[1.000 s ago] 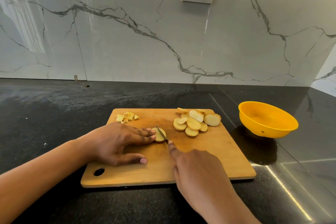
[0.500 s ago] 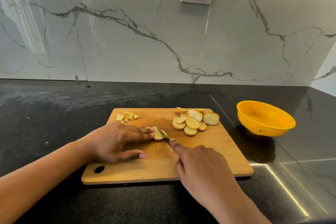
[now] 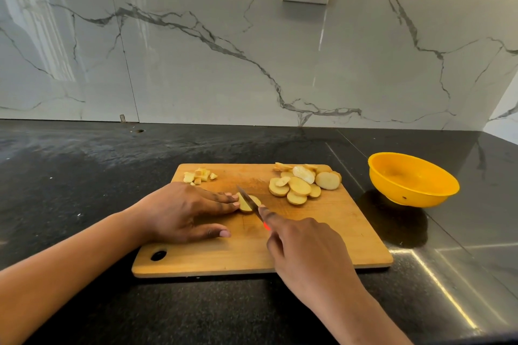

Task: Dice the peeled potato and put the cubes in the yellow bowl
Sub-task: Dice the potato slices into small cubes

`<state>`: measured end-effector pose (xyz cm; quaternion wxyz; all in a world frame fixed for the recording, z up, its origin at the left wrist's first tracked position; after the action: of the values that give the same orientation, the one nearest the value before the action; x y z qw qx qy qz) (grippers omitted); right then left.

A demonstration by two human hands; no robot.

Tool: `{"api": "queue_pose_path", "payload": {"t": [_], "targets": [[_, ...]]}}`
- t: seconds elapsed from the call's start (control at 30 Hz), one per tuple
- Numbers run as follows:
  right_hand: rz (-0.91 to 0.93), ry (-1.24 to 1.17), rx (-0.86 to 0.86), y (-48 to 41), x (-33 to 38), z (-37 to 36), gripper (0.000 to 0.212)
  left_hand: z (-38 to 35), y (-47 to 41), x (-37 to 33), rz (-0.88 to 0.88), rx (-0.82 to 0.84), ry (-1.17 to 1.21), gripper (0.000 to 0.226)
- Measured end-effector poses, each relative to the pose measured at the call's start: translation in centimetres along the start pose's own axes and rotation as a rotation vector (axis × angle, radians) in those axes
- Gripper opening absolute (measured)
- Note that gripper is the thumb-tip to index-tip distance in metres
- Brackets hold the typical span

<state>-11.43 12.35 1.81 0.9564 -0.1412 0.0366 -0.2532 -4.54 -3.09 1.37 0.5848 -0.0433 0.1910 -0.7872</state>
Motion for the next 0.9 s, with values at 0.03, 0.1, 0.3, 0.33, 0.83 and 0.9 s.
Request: {"api": "queue_pose_path", "payload": {"t": [0.03, 0.1, 0.3, 0.33, 0.83, 0.9], "targets": [[0.008, 0.009, -0.002, 0.0, 0.2, 0.0, 0.048, 0.0, 0.0, 0.0, -0.002, 0.001, -0.004, 0.053], [0.018, 0.028, 0.002, 0.0, 0.4, 0.1, 0.048, 0.0, -0.1, 0.0, -0.003, 0.005, -0.018, 0.053], [0.071, 0.151, 0.126, -1.7, 2.0, -0.5, 0.053, -0.3, -0.1, 0.3, 0.021, 0.027, 0.004, 0.057], [0.087, 0.162, 0.146, -2.1, 2.3, -0.6, 0.053, -0.3, -0.1, 0.3, 0.025, 0.027, 0.007, 0.057], [0.062, 0.071, 0.159, 3.0, 0.7, 0.6, 0.053, 0.1, 0.1, 0.0, 0.058, 0.005, -0.01, 0.055], [0.05, 0.061, 0.106, 2.6, 0.6, 0.9, 0.051, 0.4, 0.2, -0.3, 0.04, -0.03, -0.02, 0.051]]}}
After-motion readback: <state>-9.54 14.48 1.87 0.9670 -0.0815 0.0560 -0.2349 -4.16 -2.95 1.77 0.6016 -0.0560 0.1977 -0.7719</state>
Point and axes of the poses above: each hand's wrist, its own y-axis away from the middle knuckle, its own z-axis out of the back of the hand, x = y × z, the point moved 7 cm from there along -y, towards the middle knuckle, and after that the axes turned 11 degrees about y, right-handed, at the moved point
